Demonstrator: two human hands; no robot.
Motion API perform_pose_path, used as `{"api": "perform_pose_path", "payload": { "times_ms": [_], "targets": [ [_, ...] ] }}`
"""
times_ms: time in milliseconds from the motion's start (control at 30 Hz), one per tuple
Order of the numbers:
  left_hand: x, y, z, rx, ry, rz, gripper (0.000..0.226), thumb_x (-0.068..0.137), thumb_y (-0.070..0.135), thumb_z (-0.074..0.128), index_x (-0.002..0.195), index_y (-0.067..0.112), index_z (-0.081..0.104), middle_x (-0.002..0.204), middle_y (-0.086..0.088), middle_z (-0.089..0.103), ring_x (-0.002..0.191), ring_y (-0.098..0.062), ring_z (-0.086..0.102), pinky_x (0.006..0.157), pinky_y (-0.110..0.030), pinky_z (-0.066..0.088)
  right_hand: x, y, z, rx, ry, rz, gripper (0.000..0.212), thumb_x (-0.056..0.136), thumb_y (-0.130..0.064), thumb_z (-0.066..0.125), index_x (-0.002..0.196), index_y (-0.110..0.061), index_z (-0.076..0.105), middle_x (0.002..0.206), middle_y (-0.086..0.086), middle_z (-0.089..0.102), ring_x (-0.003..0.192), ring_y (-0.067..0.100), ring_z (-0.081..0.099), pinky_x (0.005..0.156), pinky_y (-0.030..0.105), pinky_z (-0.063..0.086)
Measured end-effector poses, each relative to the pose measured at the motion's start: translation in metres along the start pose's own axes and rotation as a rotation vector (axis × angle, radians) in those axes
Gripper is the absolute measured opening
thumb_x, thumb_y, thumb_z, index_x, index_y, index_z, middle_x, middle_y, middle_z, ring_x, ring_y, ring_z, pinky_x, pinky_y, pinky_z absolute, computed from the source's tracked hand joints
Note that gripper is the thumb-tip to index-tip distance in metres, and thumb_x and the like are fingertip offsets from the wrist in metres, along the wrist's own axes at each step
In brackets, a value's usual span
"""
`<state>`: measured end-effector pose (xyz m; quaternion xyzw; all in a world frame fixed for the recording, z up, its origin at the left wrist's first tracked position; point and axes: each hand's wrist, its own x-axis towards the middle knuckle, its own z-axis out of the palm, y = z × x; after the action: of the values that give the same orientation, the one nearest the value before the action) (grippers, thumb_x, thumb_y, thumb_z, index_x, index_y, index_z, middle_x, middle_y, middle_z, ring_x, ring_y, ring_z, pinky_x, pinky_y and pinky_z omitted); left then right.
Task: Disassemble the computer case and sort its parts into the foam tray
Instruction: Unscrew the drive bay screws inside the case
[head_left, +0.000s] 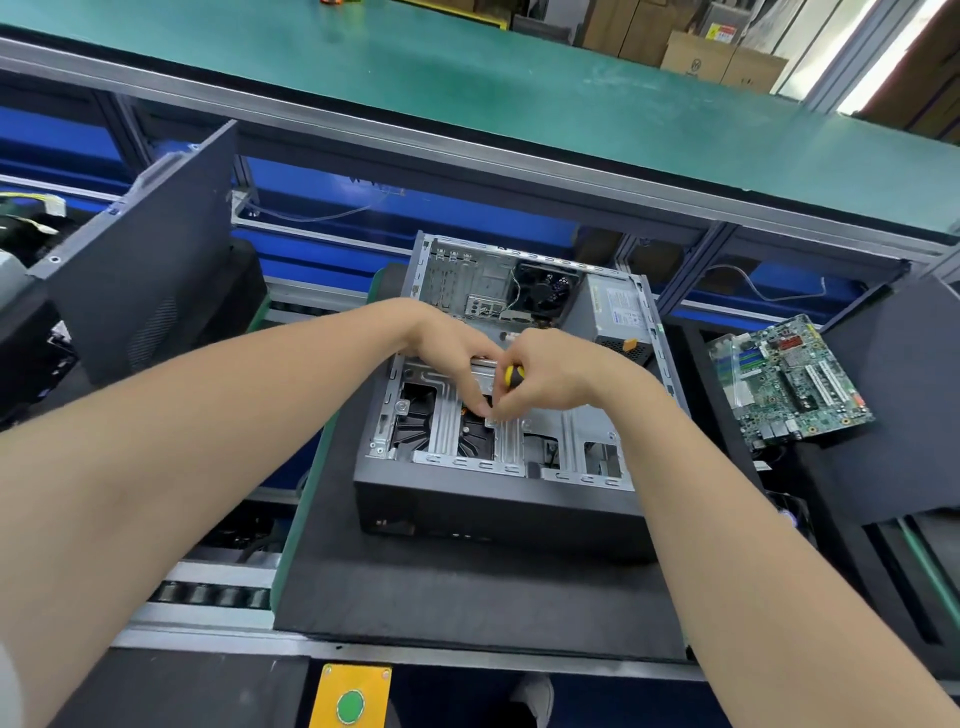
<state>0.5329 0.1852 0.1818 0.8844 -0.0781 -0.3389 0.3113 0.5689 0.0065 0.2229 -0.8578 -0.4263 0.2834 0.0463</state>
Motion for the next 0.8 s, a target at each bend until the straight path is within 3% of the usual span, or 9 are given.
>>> {"api": "perform_pose_path", "payload": {
  "times_ms": [167, 300, 367, 433, 500, 600, 800],
  "targets": [
    [0.002, -0.001, -0.001, 0.003, -0.006, -0.023, 0.065, 0.087, 0.035, 0.079, 0.14, 0.043, 0.042, 0.149, 0.015, 0.037, 0.133, -0.006, 0.032, 0.11, -0.031, 0.023, -0.001, -0.002, 0.007, -0.088, 0.076, 0.01, 0.009, 0.076, -0.03, 0.085, 0.074, -0.025, 0.079, 0.08, -0.004, 0.076, 0.08, 0.017, 0.071, 0.07, 0.035, 0.058],
    [0.011, 0.006, -0.003, 0.039, -0.068, -0.063, 0.044, 0.086, 0.03, 0.079, 0.118, 0.046, 0.054, 0.131, 0.018, 0.05, 0.131, -0.015, 0.043, 0.114, -0.04, 0.03, -0.002, -0.007, 0.009, -0.132, 0.093, 0.028, 0.013, 0.078, -0.029, 0.084, 0.078, -0.018, 0.079, 0.081, 0.004, 0.076, 0.081, 0.026, 0.072, 0.071, 0.042, 0.061],
    [0.012, 0.007, -0.002, 0.063, -0.09, -0.057, 0.04, 0.083, 0.03, 0.081, 0.108, 0.048, 0.056, 0.121, 0.022, 0.056, 0.124, -0.013, 0.049, 0.116, -0.042, 0.031, -0.001, -0.01, 0.01, -0.165, 0.101, 0.029, 0.013, 0.078, -0.03, 0.083, 0.076, -0.018, 0.078, 0.078, 0.005, 0.075, 0.076, 0.027, 0.07, 0.063, 0.04, 0.058],
    [0.012, 0.006, -0.002, 0.064, -0.1, -0.051, 0.04, 0.082, 0.032, 0.083, 0.107, 0.048, 0.056, 0.118, 0.026, 0.056, 0.115, -0.003, 0.051, 0.111, -0.037, 0.033, -0.002, -0.013, 0.012, -0.2, 0.116, 0.022, 0.016, 0.077, -0.029, 0.083, 0.068, -0.021, 0.072, 0.069, 0.001, 0.07, 0.065, 0.022, 0.065, 0.05, 0.031, 0.047],
    [0.011, 0.006, -0.003, 0.071, -0.101, -0.049, 0.039, 0.082, 0.033, 0.083, 0.107, 0.047, 0.057, 0.116, 0.027, 0.056, 0.109, 0.006, 0.05, 0.104, -0.033, 0.032, -0.001, -0.015, 0.014, -0.242, 0.134, 0.015, 0.023, 0.077, -0.028, 0.082, 0.063, -0.023, 0.065, 0.063, -0.002, 0.063, 0.058, 0.018, 0.059, 0.047, 0.026, 0.041],
    [0.013, 0.007, -0.003, 0.083, -0.145, -0.03, 0.029, 0.084, 0.032, 0.081, 0.105, 0.044, 0.065, 0.109, 0.027, 0.066, 0.108, 0.007, 0.054, 0.102, -0.032, 0.035, 0.0, -0.022, 0.017, -0.326, 0.141, 0.013, 0.029, 0.078, -0.028, 0.081, 0.067, -0.018, 0.056, 0.07, 0.002, 0.058, 0.061, 0.022, 0.057, 0.049, 0.031, 0.044],
    [0.006, 0.012, 0.002, 0.044, -0.208, 0.084, 0.027, 0.078, 0.03, 0.072, 0.102, 0.041, 0.064, 0.094, 0.038, 0.069, 0.091, 0.017, 0.062, 0.08, -0.005, 0.041, 0.002, -0.032, 0.027, -0.405, 0.144, 0.027, 0.033, 0.084, -0.021, 0.078, 0.071, -0.015, 0.048, 0.082, 0.005, 0.043, 0.069, 0.027, 0.056, 0.046, 0.027, 0.034]
  ]
}}
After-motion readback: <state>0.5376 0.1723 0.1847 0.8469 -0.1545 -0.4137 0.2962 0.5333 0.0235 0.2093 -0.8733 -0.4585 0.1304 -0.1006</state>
